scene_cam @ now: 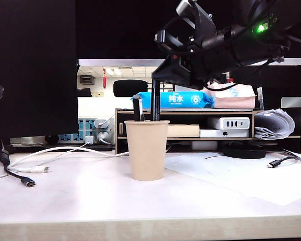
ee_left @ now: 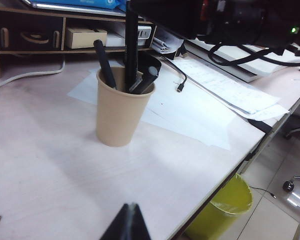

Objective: Pick up the marker and insert it into the paper cup.

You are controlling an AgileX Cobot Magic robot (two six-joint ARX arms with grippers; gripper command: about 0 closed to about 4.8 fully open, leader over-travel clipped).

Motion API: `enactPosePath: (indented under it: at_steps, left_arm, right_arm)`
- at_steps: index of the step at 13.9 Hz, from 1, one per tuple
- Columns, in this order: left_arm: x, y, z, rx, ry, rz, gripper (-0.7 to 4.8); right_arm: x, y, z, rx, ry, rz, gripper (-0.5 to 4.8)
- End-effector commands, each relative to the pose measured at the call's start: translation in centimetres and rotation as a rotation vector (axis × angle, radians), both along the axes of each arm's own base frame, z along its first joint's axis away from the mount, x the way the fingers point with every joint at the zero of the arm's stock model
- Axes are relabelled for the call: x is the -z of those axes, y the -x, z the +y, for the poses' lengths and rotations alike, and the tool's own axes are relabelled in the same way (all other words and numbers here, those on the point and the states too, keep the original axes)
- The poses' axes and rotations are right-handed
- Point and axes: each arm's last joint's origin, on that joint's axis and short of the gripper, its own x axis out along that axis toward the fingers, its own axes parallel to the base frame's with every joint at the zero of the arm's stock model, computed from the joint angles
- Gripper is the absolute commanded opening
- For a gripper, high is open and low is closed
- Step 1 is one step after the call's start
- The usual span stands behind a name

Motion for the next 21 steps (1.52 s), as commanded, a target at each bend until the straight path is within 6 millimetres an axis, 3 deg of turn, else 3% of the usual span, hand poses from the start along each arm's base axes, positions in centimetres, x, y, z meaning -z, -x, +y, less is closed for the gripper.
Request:
enactPosePath:
  at_steps: [1,3,4,9,10,12,15,16,17,18,21]
  left_arm:
    - [0.2,0.0,0.0,0.004,-0.007,0.006,-0.05]
    - [0.2,0.0,0.0,0.004,-0.006,0.006,-0.05]
    - [0.2,0.0,0.0,0.003,-0.007,0.006,-0.05]
    - [0.2,0.0,0.0,0.003,-0.007,0.005,-0.05]
    - [0.2,0.0,0.0,0.003,-0.011,0.001,-0.05]
    - [0.2,0.0,0.0,0.002,-0.025,-0.015,-0.05]
    - [0.2,0.0,0.0,-0.001,-0.025,-0.015,-0.05]
    - [0.2,0.0,0.0,-0.001,-0.025,-0.015,-0.05]
    - [0.2,0.0,0.0,-0.001,-0.025,-0.015,-0.05]
    - [0.2,0.0,0.0,-0.002,-0.025,-0.015,-0.05]
    - [0.2,0.0,0.0,-0.001,-0.025,-0.015,-0.05]
  right_arm:
    - [0.0,-0.1,0.0,0.009,-0.008,-0.016,0.63]
    - [0.0,-0.1,0.0,0.009,-0.008,-0.016,0.79]
    - [0.0,-0.1,0.0,0.011,-0.008,-0.016,1.14]
    - [-0.6,0.0,0.0,0.025,-0.058,-0.021,1.12]
    - [-1.3,0.2,-0.1,0.022,-0.078,-0.043,0.98]
    - [-3.6,1.1,-0.8,0.043,-0.104,-0.110,-0.04]
    - [-7.0,3.9,-3.9,0.150,-0.031,-0.056,-0.06]
    - [-8.5,6.8,-6.0,0.220,0.079,-0.031,-0.05]
    - [-9.2,8.4,-7.0,0.236,0.123,-0.030,-0.05]
    - [-10.0,10.9,-8.4,0.246,0.138,-0.017,-0.06]
    - [-11.3,15.6,-11.1,0.254,0.116,-0.049,-0.05]
